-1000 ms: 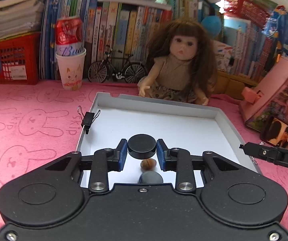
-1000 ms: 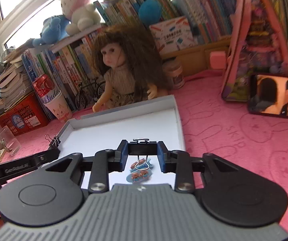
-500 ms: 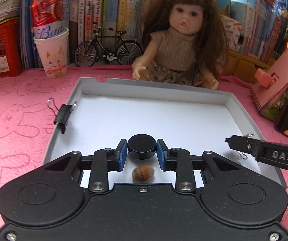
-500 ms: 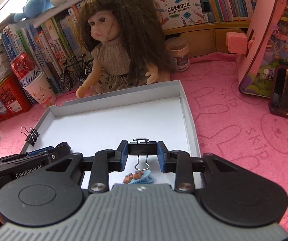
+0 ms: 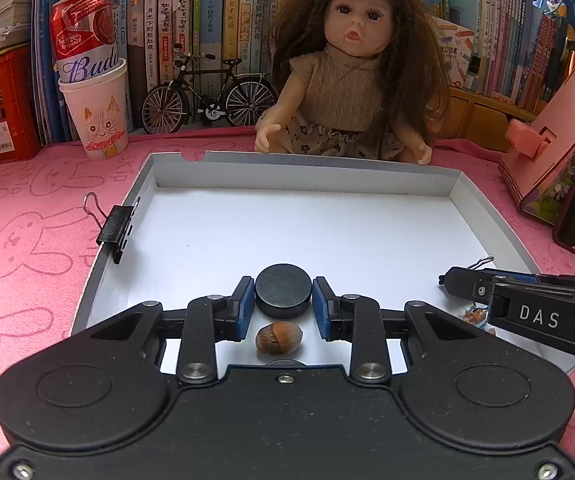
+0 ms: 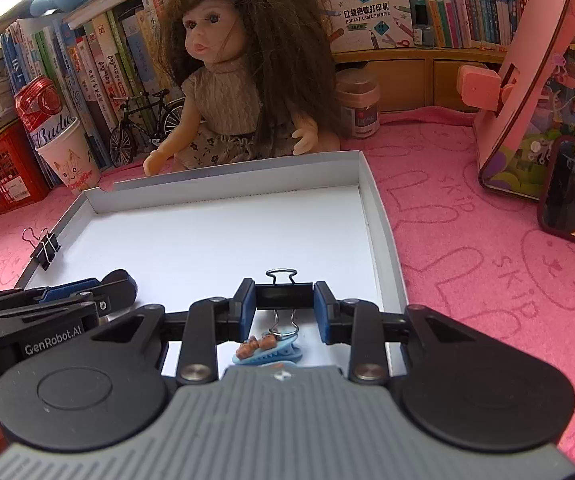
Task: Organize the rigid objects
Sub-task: 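Carry the disc in the left tool while the right tool carries the binder clip into the tray, then open the left tool releasing the disc while the right tool releases the binder clip in the tray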
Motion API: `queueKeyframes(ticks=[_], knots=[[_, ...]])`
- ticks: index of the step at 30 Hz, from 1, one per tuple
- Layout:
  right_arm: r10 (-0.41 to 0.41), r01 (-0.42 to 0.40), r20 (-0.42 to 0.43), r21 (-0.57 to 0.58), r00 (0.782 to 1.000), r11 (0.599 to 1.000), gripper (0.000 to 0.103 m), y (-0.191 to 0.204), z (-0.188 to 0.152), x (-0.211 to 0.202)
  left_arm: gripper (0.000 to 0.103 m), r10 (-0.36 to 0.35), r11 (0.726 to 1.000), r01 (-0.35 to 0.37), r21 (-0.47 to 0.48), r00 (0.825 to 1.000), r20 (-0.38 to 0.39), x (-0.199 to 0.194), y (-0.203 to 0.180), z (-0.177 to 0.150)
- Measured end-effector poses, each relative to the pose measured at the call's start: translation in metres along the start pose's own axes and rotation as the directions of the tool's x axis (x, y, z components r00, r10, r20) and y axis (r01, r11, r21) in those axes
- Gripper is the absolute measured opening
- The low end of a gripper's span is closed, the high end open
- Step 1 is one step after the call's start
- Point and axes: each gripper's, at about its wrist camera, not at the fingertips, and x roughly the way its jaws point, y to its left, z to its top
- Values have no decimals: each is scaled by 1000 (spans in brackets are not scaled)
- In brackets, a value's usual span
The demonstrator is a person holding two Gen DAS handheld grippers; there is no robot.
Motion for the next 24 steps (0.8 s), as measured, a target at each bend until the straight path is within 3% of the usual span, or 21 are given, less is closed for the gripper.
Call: queueKeyframes(ticks=[9, 12, 24], knots=[[3, -3, 15, 3, 1000, 1000, 40, 1, -1, -4, 30, -19, 1000, 19, 2, 1000, 1, -6, 1, 0], [1, 0, 33, -13, 999, 1000, 56, 4, 1, -10, 39, -23, 1000, 23, 9, 999, 22, -16, 0, 0], [46, -38, 147, -61, 988, 997, 80, 7, -4, -66, 66, -72, 992, 58, 109, 990, 122, -84, -5, -12]])
